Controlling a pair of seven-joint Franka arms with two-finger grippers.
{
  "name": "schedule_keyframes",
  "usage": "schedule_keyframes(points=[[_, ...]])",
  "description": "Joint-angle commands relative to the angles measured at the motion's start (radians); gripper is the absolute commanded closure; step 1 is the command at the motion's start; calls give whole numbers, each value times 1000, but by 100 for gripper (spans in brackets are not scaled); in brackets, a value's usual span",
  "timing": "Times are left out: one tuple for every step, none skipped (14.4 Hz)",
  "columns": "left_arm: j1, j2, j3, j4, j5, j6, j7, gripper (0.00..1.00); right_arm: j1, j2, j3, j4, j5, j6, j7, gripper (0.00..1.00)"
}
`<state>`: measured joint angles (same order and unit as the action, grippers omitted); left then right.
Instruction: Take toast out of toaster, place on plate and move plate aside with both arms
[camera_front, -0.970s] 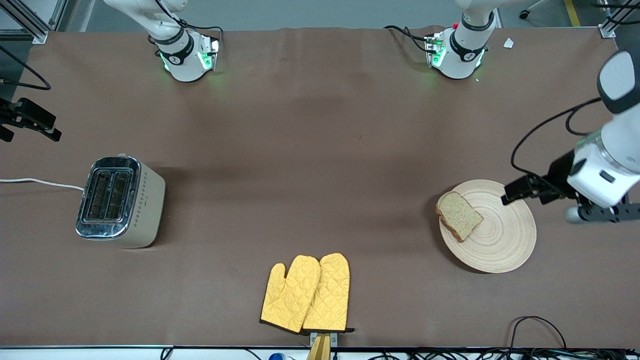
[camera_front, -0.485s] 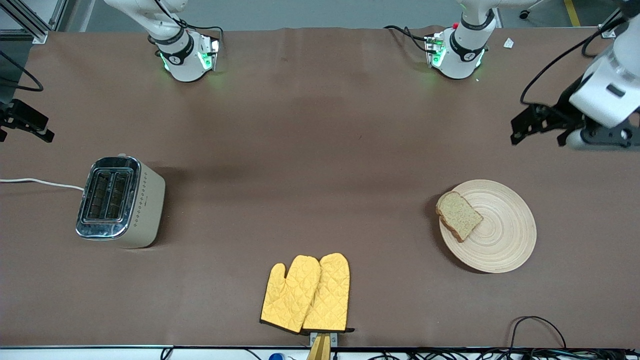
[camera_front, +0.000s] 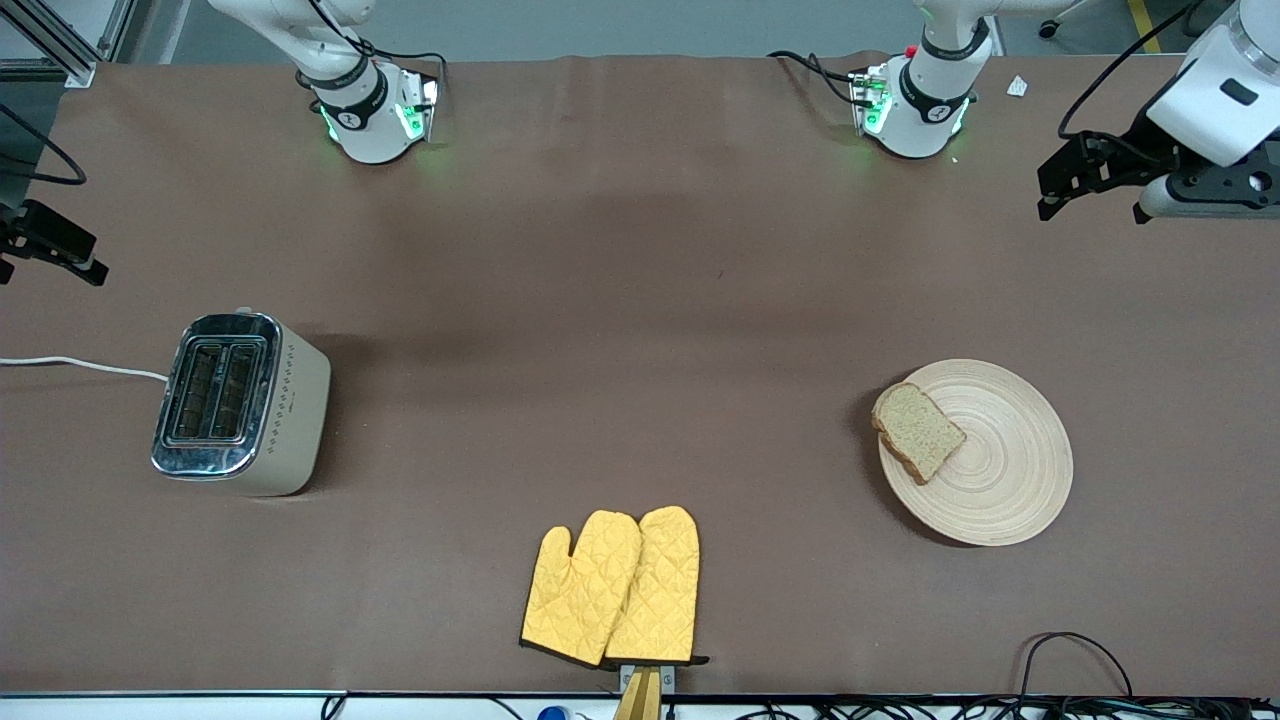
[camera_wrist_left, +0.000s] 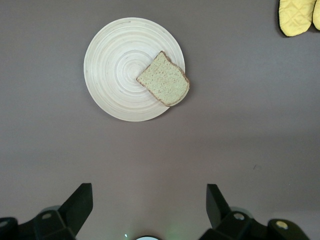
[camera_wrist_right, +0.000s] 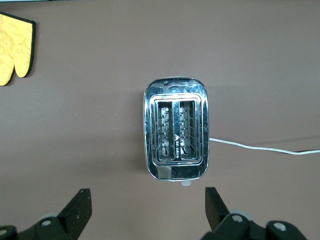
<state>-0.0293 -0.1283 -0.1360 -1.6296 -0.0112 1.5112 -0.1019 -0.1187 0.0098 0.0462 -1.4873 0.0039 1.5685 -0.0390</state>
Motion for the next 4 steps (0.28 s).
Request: schedule_keyframes(points=[[2, -21, 4, -21, 20, 24, 10, 0, -15, -7, 14, -10, -7, 5, 10, 0], [3, -10, 6, -9, 19, 14, 11, 0, -16, -7, 14, -10, -7, 5, 10, 0], [5, -2, 7, 7, 19, 8, 11, 0, -16, -7, 14, -10, -7, 5, 10, 0], [3, 15, 6, 22, 20, 0, 11, 0, -16, -7, 14, -10, -7, 5, 10, 0]])
